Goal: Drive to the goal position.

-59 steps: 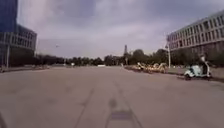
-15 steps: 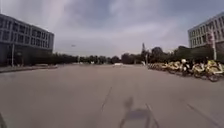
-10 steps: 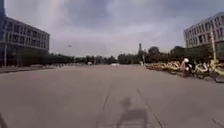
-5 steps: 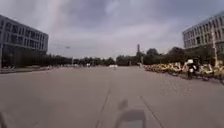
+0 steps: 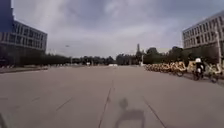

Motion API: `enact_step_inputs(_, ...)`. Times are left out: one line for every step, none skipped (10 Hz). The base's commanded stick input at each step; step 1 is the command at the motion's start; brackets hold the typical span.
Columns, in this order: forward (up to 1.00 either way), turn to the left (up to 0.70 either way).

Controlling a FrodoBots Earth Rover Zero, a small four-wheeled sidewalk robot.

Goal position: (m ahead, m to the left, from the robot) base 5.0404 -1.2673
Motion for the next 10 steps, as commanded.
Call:
enact_step_inputs(1.00,0.00)
enact_step_inputs(1.00,0.00)
enact_step_inputs(1.00,0.00)
enact_step_inputs(1.00,0.00)
enact_step_inputs(1.00,0.00)
enact_step_inputs(1.00,0.00)
enact_step_inputs(1.00,0.00)
enact_step_inputs(1.00,0.00)
enact_step_inputs(1.00,0.00)
enact_step_inputs(1.00,0.00)
